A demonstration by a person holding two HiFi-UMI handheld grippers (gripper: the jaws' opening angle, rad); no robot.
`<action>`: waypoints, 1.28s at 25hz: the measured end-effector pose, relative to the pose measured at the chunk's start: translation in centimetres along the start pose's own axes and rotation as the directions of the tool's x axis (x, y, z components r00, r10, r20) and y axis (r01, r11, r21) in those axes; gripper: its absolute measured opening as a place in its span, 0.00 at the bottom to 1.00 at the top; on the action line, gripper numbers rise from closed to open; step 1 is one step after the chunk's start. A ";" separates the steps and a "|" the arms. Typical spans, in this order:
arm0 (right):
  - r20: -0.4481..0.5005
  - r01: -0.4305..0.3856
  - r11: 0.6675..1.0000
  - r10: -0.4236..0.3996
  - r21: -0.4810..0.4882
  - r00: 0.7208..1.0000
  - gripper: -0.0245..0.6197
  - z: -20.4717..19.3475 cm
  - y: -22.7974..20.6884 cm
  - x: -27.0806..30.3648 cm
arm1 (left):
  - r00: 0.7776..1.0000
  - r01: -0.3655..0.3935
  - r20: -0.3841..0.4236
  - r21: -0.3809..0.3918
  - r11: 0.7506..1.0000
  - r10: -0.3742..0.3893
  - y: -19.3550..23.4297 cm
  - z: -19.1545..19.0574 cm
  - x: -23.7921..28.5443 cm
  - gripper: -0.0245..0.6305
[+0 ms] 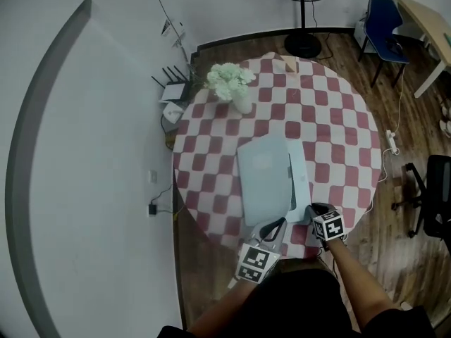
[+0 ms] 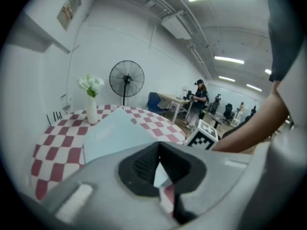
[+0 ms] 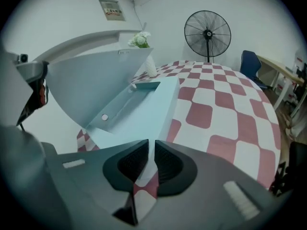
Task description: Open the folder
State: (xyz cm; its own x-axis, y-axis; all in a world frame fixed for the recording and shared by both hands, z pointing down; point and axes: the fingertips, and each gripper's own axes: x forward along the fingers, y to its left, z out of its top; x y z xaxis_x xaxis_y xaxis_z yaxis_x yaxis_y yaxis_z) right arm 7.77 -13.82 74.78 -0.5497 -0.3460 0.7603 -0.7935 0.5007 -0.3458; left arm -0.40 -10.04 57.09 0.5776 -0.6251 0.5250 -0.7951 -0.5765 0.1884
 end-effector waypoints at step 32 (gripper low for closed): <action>-0.056 -0.065 0.974 0.054 -0.218 0.997 0.04 0.8 17.4 4.1 | 0.794 -0.577 0.081 -0.213 0.788 0.603 20.7 -9.1 -22.5 0.05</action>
State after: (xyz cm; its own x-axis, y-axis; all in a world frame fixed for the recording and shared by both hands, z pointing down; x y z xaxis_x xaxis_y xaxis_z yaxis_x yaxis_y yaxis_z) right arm -8.52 -7.17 71.38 -0.5759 -0.2735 0.7704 -0.6803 0.6829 -0.2660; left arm -31.54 -3.09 56.72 -0.0060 -0.8865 0.4627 -0.9996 0.0182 0.0220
